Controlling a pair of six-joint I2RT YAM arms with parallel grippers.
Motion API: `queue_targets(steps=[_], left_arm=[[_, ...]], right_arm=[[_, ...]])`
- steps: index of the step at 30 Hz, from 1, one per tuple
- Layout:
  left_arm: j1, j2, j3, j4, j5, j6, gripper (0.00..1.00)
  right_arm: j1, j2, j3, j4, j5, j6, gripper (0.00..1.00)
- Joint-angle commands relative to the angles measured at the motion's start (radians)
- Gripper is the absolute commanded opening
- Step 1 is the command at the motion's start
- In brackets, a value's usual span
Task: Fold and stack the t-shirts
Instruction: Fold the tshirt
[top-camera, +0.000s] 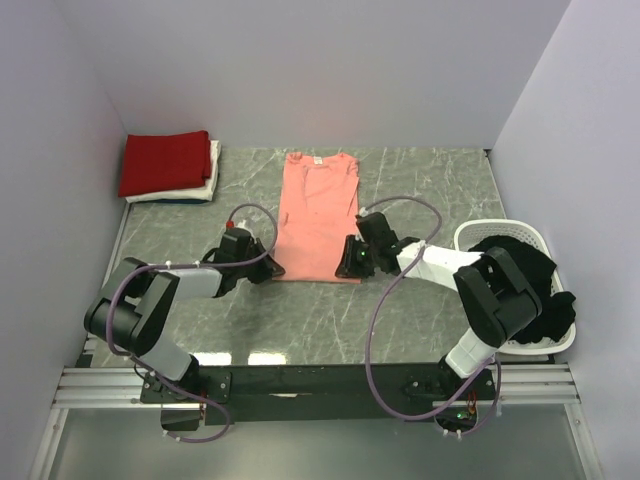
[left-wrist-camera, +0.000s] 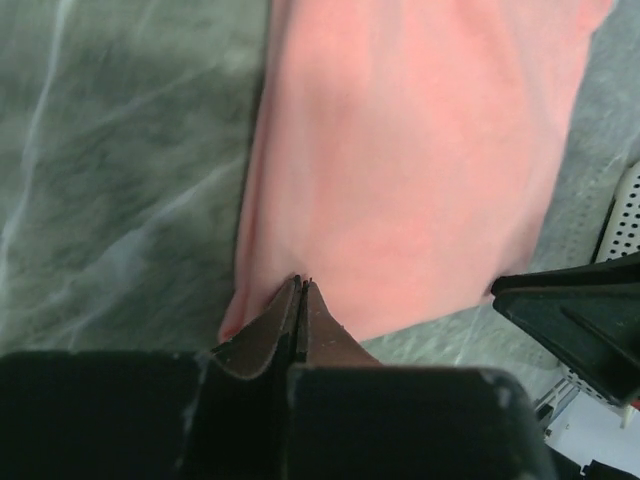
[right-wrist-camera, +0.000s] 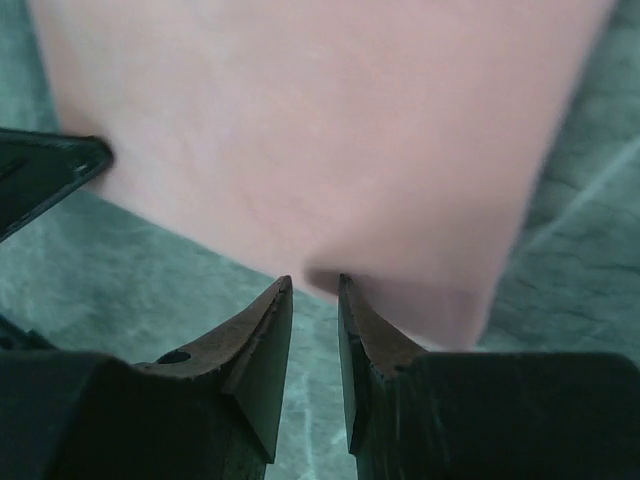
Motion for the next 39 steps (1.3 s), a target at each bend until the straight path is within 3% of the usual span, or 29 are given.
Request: queue_targets(steps=[1, 11, 23, 34, 39], left_arm=[[-0.002, -0.034, -0.052, 0.104, -0.002, -0.014, 0.01], [-0.004, -0.091, -0.115, 0.065, -0.042, 0.012, 0.01], [-0.004, -0.211, -0.108, 0.015, -0.024, 0.025, 0.04], [-0.005, -0.108, -0.158, 0.071, -0.035, 0.018, 0.02], [-0.005, -0.089, -0.184, 0.098, -0.027, 0.011, 0.01]], right_arm=[[-0.01, -0.051, -0.056, 0.1, 0.017, 0.038, 0.32], [-0.05, -0.128, -0.205, 0.115, 0.048, 0.044, 0.32], [-0.093, -0.283, -0.253, 0.107, 0.025, 0.064, 0.32], [-0.096, -0.132, -0.219, 0.121, 0.033, 0.058, 0.31], [-0.102, -0.149, -0.251, 0.12, 0.047, 0.061, 0.32]])
